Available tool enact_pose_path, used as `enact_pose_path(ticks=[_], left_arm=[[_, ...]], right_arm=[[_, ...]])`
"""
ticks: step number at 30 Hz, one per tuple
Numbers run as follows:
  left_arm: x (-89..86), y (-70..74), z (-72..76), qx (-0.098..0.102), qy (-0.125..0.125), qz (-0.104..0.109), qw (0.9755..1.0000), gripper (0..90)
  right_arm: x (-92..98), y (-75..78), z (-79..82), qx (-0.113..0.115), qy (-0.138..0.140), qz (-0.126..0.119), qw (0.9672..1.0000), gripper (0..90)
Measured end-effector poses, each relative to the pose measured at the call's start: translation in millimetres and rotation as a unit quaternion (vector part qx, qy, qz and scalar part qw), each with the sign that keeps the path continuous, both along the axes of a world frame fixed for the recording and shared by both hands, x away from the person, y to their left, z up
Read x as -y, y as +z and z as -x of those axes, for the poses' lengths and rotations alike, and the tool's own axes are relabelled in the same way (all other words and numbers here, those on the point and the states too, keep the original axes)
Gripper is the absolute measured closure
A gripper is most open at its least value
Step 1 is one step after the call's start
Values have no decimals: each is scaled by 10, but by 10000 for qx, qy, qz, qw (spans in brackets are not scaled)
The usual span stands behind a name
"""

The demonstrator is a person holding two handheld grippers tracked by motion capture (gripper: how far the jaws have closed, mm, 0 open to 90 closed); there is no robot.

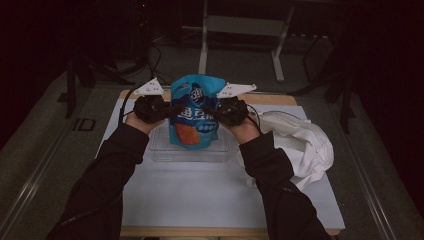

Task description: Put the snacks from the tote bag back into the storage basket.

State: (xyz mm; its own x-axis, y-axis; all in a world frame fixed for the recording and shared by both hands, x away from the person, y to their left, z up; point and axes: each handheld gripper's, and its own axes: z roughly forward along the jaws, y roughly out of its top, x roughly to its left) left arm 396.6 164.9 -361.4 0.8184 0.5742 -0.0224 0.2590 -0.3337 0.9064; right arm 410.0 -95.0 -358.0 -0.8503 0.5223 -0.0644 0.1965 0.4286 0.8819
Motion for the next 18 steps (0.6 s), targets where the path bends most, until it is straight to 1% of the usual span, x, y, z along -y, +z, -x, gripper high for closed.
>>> enact_pose_path(ticks=[1,6,13,18], left_arm=[[-1,-12,0,9,-2,-19,10000,900],[-5,-81,-6,-63,-18,28,10000,900],[-13,-153,-6,-78,-53,34,9999,900],[-18,-221,-25,-134,-83,79,9998,900]], right_arm=[[0,-14,-1,-15,-2,-1,10000,872],[3,-78,-9,-88,3,-16,10000,872],[12,-149,-4,-137,-7,-35,9999,872],[6,-203,-13,-181,-8,-22,9998,871]])
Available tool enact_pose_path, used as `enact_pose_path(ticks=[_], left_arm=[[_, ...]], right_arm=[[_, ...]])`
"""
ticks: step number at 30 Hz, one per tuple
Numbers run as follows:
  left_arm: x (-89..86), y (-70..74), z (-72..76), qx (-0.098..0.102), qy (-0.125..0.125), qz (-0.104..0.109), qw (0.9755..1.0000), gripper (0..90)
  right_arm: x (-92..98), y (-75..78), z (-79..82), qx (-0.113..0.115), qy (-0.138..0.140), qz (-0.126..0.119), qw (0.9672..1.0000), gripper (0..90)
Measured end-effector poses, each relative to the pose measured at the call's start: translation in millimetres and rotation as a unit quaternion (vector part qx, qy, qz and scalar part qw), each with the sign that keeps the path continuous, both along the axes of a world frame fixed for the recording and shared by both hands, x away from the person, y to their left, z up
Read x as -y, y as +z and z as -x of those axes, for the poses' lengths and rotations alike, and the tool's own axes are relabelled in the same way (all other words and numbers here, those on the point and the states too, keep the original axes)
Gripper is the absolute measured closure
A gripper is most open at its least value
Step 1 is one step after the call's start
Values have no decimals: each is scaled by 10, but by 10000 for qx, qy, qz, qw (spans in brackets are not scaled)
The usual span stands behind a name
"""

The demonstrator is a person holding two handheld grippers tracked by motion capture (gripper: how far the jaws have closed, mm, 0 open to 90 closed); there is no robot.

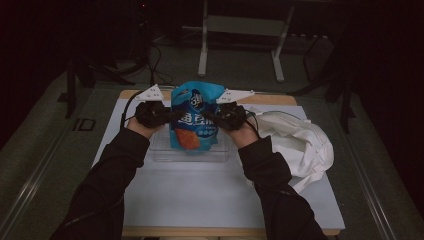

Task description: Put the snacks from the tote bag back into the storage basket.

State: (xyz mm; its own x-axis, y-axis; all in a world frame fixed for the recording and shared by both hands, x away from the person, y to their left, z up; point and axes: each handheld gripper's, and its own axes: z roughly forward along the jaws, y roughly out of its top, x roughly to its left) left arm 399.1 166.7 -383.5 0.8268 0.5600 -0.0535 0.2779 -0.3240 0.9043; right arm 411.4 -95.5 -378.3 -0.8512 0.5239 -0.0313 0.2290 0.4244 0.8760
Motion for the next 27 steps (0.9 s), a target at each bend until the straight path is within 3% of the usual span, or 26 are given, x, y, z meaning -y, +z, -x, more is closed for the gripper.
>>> enact_pose_path(ticks=[14,21,23,27], left_arm=[[7,-203,-26,6,-110,-114,9999,900],[-19,-348,-54,-80,-214,-107,9997,900],[-47,-382,-52,-67,-254,22,9997,900],[-37,-381,-37,3,-262,-41,9996,900]], right_arm=[[-6,-184,-14,-87,-14,144,9999,871],[-20,-303,-19,-161,-10,218,9996,870],[-17,-336,-16,-158,7,191,9997,869],[-12,-340,-1,-125,31,177,9998,866]])
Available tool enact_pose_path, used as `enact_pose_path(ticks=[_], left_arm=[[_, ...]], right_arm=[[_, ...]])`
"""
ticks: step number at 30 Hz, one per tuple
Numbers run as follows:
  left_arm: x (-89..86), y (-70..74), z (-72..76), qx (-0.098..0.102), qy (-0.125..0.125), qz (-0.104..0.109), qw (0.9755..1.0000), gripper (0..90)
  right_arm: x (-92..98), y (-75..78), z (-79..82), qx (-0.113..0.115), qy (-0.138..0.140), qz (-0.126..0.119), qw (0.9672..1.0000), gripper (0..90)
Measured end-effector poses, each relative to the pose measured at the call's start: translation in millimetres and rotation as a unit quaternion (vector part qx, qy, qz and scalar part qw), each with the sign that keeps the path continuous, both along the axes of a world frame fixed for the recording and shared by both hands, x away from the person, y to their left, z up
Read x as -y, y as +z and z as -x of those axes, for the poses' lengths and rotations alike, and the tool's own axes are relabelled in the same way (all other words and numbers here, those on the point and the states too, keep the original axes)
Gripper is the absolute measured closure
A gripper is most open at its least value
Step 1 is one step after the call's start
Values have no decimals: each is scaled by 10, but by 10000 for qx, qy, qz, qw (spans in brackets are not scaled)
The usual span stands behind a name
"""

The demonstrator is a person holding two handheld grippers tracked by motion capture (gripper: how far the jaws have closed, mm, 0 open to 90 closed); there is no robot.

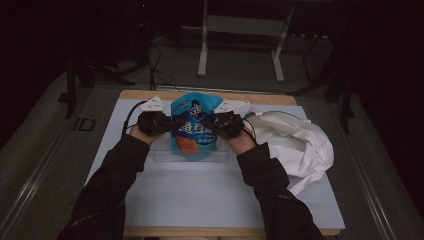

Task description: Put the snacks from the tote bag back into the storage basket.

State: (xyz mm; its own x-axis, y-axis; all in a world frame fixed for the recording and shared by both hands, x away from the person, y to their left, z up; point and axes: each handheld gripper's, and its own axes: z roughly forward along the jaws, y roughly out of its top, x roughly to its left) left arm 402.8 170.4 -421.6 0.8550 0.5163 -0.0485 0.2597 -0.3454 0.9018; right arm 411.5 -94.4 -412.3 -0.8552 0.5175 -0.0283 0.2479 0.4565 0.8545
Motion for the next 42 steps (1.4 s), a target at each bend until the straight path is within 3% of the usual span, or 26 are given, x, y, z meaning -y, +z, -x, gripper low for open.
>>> enact_pose_path(ticks=[4,16,22,23,27,29,31,32,34,36,37,39,42], left_arm=[[17,2,36,110,11,-113,9999,899],[20,-16,106,149,24,-5,9999,863],[53,-17,128,179,96,48,9998,655],[62,-9,139,219,136,8,9997,614],[59,-1,151,199,205,36,9996,532],[44,6,160,220,345,-25,9992,378],[31,9,158,167,358,24,9992,294],[18,12,155,124,408,95,9990,294],[-19,9,156,45,388,174,9991,133],[-19,7,162,39,398,106,9991,103],[-13,0,172,23,387,87,9992,103],[-8,-10,189,-58,364,47,9993,15],[-16,-9,232,6,429,46,9991,15]], right_arm=[[23,-16,12,-7,16,-61,10000,858],[55,-24,48,105,104,-48,9999,790],[72,-18,55,163,60,-90,9998,682],[76,-12,54,170,48,-100,9998,617],[89,-6,45,115,25,-133,9998,520],[90,-8,43,116,19,-98,9999,426],[103,-6,38,90,17,-141,9999,360],[103,-6,38,90,17,-141,9999,360],[135,-1,22,-10,65,-240,9997,268],[156,-5,22,-48,120,-225,9997,185],[156,-5,22,-48,120,-225,9997,185],[178,-6,23,-54,131,-275,9995,142],[204,3,32,-2,116,-305,9995,138]])
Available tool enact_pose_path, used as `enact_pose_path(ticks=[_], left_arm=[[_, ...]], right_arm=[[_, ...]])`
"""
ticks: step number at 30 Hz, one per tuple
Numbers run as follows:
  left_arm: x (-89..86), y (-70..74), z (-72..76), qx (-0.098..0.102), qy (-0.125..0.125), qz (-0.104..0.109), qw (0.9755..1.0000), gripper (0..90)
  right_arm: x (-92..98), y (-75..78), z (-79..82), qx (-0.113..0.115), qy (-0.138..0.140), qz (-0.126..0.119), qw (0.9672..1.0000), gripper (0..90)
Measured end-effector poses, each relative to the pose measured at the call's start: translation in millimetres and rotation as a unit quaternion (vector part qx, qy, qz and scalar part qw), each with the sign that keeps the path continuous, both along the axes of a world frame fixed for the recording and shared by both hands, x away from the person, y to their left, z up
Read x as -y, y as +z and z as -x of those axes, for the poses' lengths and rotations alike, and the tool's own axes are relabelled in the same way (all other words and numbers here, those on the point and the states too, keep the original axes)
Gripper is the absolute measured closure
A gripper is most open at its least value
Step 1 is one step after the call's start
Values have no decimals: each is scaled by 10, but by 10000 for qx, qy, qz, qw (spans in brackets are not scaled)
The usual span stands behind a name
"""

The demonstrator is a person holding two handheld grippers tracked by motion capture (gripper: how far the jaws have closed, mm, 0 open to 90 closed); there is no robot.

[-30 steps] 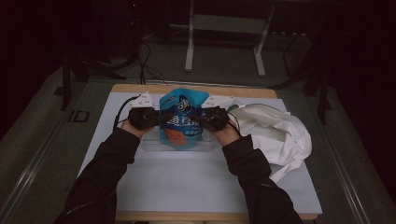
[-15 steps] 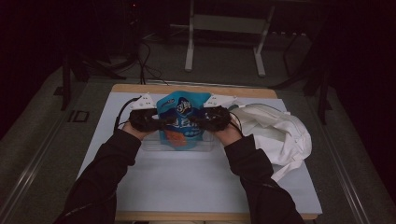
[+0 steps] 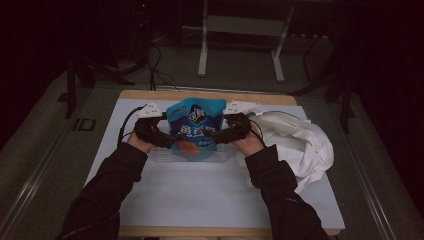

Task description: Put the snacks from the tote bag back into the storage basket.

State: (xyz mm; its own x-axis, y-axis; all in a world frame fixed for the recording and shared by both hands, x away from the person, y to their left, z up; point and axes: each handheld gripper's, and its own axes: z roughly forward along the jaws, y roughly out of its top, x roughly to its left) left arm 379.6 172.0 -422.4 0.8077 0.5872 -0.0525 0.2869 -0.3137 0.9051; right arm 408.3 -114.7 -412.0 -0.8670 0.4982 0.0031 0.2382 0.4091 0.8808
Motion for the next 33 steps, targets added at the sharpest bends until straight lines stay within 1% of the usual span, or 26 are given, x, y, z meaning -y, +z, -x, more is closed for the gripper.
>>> enact_pose_path(ticks=[1,2,4,7,9,10,11,13,14,16,18,19,20,23,26,28,29,30,31,32,33], left_arm=[[-1,2,18,27,13,4,10000,15],[-3,4,33,54,64,-23,10000,15],[-26,6,67,55,155,12,9999,15],[-60,-2,107,27,238,11,9997,15],[-81,-12,140,-22,266,15,9996,15],[-92,-15,162,-32,306,24,9995,15],[-112,-19,187,-77,292,90,9995,15],[-141,-24,235,-87,341,129,9993,15],[-151,-29,255,-93,322,158,9993,15],[-166,-43,314,-81,347,109,9993,15],[-175,-55,358,-120,345,116,9993,15],[-182,-69,388,-141,288,170,9993,15],[-185,-75,403,-208,240,219,9993,16],[-176,-93,472,-143,309,107,9994,15],[-182,-111,539,-131,313,130,9993,15],[-196,-125,590,-111,349,153,9992,15],[-203,-137,614,-131,377,189,9990,15],[-209,-154,651,-157,436,242,9986,15],[-214,-168,689,-161,423,358,9983,15],[-212,-182,727,-150,403,404,9983,15],[-204,-193,754,-139,415,362,9984,15]], right_arm=[[3,5,10,39,54,86,9999,138],[7,9,19,50,76,116,9999,139],[25,16,44,86,154,112,9998,139],[48,28,85,92,163,116,9998,139],[71,37,114,143,135,151,9997,140],[82,40,126,134,125,146,9997,140],[95,43,139,137,119,160,9997,140],[128,46,165,171,89,171,9997,140],[152,44,179,174,63,162,9997,140],[188,37,197,179,14,166,9997,141],[228,24,222,194,3,181,9996,141],[247,18,236,196,-15,186,9996,142],[275,10,251,193,-22,182,9996,142],[331,-14,283,195,-70,154,9997,142],[394,-59,325,167,-134,135,9997,142],[435,-83,362,173,-145,158,9996,142],[453,-89,377,175,-150,166,9996,142],[482,-95,395,192,-164,161,9996,142],[521,-100,420,184,-189,135,9996,142],[554,-103,438,193,-214,119,9995,143],[589,-103,453,200,-237,97,9995,143]])
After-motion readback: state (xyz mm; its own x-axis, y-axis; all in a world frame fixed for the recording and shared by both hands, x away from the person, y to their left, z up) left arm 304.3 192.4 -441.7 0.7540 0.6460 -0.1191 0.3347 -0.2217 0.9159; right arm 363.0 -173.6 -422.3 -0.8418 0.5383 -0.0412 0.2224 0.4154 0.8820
